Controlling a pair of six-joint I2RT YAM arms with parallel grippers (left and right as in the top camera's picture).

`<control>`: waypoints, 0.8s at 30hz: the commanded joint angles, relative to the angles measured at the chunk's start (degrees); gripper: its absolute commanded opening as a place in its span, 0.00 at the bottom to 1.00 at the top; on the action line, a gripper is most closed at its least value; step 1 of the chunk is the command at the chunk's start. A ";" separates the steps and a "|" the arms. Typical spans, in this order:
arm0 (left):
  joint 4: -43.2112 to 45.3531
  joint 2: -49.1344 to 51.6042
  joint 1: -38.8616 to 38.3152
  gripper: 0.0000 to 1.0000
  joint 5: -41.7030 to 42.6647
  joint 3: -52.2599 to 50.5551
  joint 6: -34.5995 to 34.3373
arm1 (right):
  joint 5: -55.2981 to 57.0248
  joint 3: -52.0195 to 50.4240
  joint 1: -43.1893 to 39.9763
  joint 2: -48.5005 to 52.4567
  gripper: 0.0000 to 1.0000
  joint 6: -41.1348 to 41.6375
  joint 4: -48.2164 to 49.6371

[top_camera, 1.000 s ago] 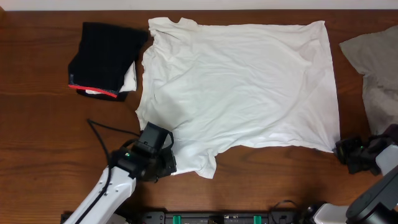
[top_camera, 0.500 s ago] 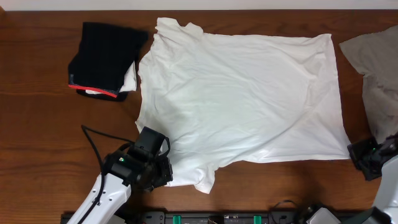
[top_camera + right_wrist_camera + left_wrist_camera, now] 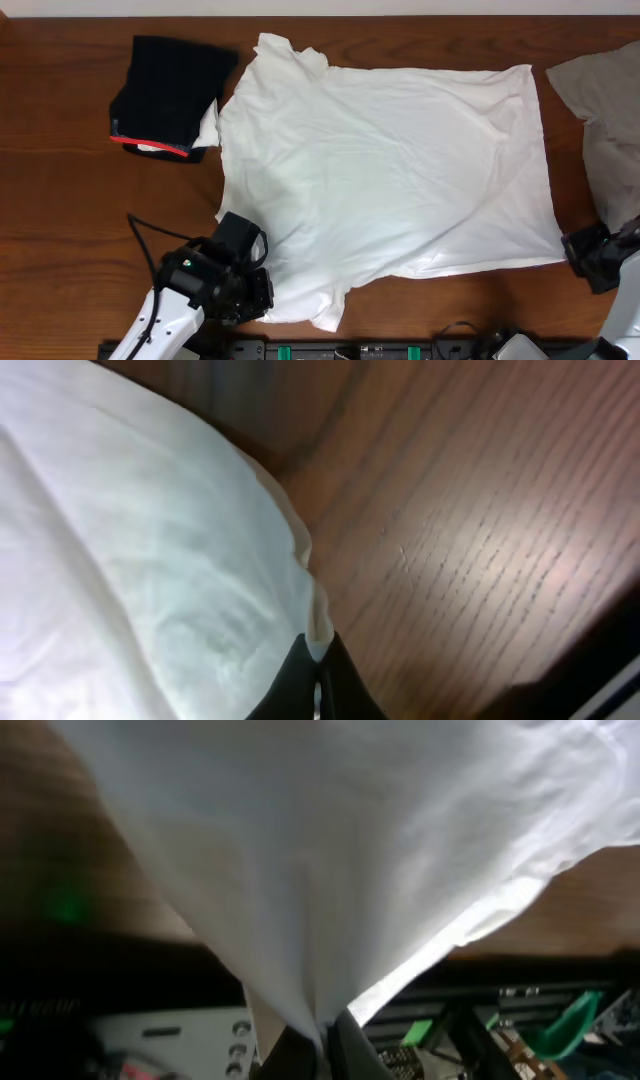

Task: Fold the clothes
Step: 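Lift the bottom hem and fold it up toward the collar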

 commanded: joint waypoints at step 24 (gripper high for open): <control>6.60 14.19 2.49 0.06 -5.25 21.73 6.27 | -1.60 15.41 7.21 8.44 0.01 -0.39 -1.44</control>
